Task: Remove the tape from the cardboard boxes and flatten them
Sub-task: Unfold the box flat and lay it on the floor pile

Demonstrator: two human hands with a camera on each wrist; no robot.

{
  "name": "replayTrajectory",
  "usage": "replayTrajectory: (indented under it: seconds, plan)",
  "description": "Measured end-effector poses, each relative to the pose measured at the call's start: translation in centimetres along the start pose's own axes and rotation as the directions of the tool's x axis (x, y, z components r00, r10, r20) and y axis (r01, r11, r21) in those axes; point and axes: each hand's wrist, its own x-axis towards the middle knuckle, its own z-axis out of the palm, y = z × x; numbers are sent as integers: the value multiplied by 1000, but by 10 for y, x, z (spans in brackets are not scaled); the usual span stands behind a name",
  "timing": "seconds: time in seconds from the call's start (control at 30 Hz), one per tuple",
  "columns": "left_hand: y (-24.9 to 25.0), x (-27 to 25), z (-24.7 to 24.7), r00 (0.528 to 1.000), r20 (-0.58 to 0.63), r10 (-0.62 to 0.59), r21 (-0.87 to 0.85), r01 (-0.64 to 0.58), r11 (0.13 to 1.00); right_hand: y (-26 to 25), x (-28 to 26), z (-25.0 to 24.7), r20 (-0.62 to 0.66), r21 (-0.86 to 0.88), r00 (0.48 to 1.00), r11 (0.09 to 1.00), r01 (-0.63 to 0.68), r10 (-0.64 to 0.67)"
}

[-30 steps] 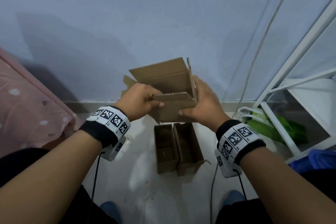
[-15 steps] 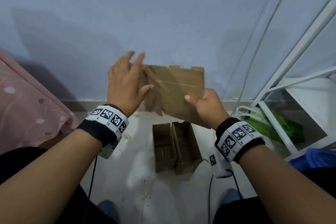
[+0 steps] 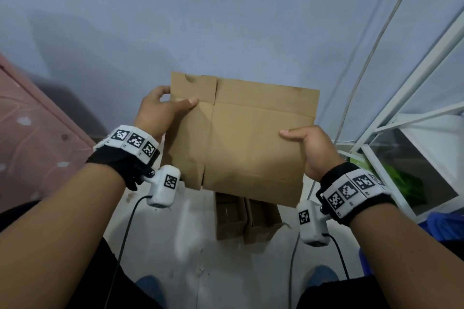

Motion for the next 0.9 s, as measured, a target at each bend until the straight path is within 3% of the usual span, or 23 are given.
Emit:
replayTrajectory:
  seconds: [0.07,0.13,0.27,0.43,0.57,0.77,0.9]
  plan:
    - [6,-4,-3,993,114,31,-118,-18,993,2,0,-2,6,-9,1000,1000,-18,18]
    - [11,-6,-2,986,155,62,-156,-38,987,2,-2,-1,15,-20,999,999,-29,29]
    - [10,-8,1,987,142,77,-217,-44,975,1,-5,3,12,17,1000,999,-27,26]
    - [16,-9,1,995,54,81,-194,-69,979,6,-1,8,-97,192,989,972,133,-116]
    - [12,-13,3,996,62,64,-159,-54,986,11,-2,8,-126,200,988,973,114,-90]
    - [1,-12,5,995,68,77,-12,-77,997,3,-5,14,-267,262,961,955,140,-68]
    - [-6,-4,8,998,-22,61,338,-50,940,-7,-4,11,-449,363,891,898,250,-66]
